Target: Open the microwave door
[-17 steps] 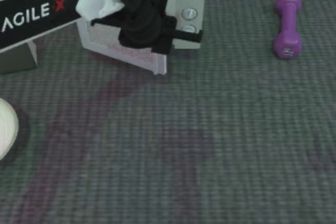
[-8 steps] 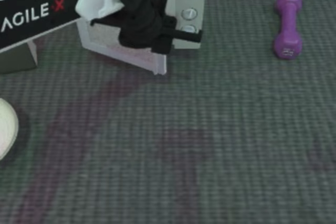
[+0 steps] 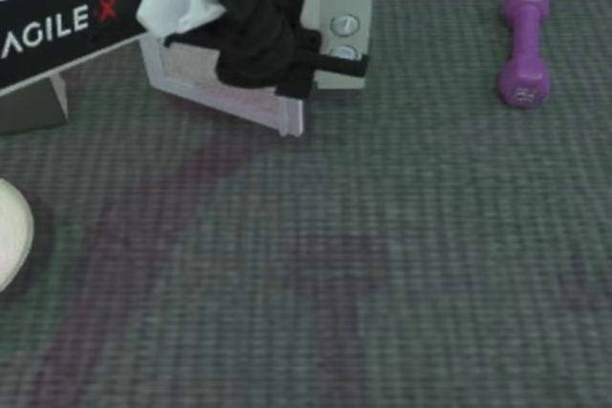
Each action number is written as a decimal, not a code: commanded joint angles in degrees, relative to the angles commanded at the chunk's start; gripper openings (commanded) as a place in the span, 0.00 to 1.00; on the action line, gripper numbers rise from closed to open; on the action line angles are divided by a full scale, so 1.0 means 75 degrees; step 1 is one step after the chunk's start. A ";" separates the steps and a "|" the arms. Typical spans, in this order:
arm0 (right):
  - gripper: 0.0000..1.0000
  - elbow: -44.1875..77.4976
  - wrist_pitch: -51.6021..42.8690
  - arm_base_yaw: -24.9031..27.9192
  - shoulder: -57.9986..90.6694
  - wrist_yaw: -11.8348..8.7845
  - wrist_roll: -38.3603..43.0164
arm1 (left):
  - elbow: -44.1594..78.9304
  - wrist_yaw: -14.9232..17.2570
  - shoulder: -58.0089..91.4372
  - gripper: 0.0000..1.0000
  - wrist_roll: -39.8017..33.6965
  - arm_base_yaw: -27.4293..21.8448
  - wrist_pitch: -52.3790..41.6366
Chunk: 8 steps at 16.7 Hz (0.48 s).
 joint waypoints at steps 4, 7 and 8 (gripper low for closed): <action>1.00 0.0000 0.0000 0.0000 0.0000 0.0000 0.0000 | -0.0082 0.0084 -0.0049 0.00 0.0057 -0.0021 0.0048; 1.00 0.0000 0.0000 0.0000 0.0000 0.0000 0.0000 | -0.0455 0.0267 -0.0291 0.00 0.0432 0.0079 0.0155; 1.00 0.0000 0.0000 0.0000 0.0000 0.0000 0.0000 | -0.0616 0.0341 -0.0369 0.00 0.0584 0.0126 0.0184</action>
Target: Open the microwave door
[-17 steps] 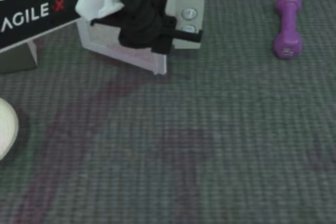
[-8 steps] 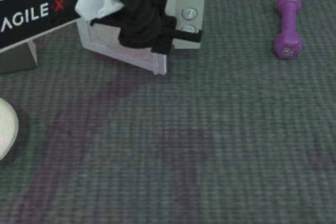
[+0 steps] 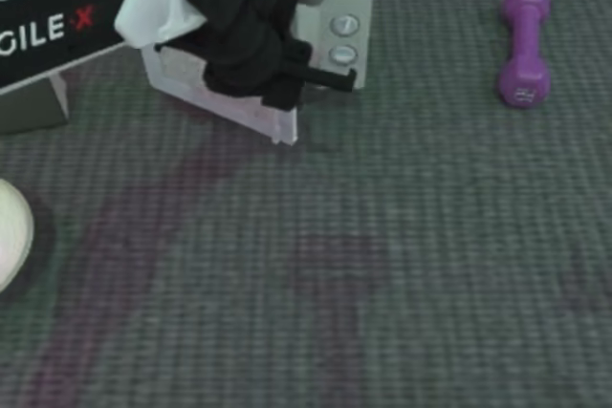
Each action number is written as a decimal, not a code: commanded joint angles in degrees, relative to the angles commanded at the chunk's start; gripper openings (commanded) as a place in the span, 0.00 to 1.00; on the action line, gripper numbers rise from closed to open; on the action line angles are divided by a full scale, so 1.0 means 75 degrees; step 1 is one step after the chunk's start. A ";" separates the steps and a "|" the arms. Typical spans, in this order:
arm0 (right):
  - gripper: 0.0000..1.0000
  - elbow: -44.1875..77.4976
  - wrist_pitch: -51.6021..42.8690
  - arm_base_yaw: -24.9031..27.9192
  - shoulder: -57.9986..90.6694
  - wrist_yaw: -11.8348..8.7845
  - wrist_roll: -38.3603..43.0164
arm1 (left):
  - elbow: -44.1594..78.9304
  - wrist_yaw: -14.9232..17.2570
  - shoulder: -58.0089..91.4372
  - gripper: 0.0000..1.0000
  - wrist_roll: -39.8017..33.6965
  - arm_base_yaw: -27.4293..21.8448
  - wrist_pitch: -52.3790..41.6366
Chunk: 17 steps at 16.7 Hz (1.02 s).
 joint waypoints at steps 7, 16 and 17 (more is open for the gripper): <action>1.00 0.0000 0.0000 0.0000 0.0000 0.0000 0.0000 | -0.0289 0.0192 -0.0285 0.00 0.0358 0.0093 0.0165; 1.00 0.0000 0.0000 0.0000 0.0000 0.0000 0.0000 | -0.0289 0.0192 -0.0285 0.00 0.0358 0.0093 0.0165; 1.00 0.0000 0.0000 0.0000 0.0000 0.0000 0.0000 | -0.0289 0.0192 -0.0285 0.00 0.0358 0.0093 0.0165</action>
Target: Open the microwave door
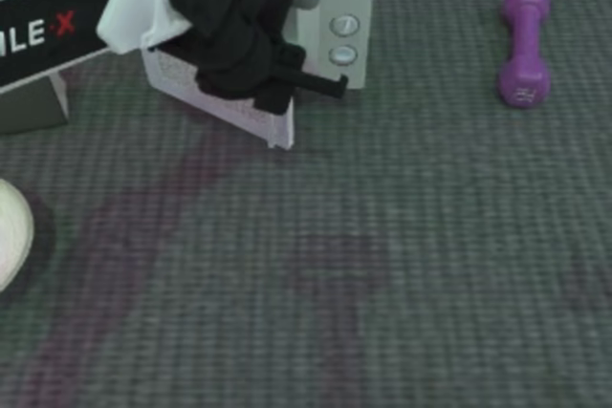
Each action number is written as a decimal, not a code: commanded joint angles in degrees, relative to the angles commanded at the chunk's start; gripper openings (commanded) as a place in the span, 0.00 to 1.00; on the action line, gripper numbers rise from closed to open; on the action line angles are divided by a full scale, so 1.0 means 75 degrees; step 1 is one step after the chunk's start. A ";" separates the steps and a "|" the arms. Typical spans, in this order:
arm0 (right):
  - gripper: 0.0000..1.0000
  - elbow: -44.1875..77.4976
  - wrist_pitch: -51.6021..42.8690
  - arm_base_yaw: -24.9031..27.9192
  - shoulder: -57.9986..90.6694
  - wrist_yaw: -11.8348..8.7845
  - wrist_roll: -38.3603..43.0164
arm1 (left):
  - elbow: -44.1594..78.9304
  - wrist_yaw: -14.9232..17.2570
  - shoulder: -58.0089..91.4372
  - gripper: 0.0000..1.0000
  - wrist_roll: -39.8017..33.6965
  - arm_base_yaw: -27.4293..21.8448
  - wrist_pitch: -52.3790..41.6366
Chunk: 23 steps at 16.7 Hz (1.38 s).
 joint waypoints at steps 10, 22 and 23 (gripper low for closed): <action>1.00 0.0000 0.0000 0.0000 0.0000 0.0000 0.0000 | 0.0000 0.0000 0.0000 0.00 0.0000 0.0000 0.0000; 1.00 0.0000 0.0000 0.0000 0.0000 0.0000 0.0000 | -0.0768 0.0606 -0.0595 0.00 0.1041 0.0306 0.0202; 1.00 0.0000 0.0000 0.0000 0.0000 0.0000 0.0000 | -0.0768 0.0606 -0.0595 0.00 0.1041 0.0306 0.0202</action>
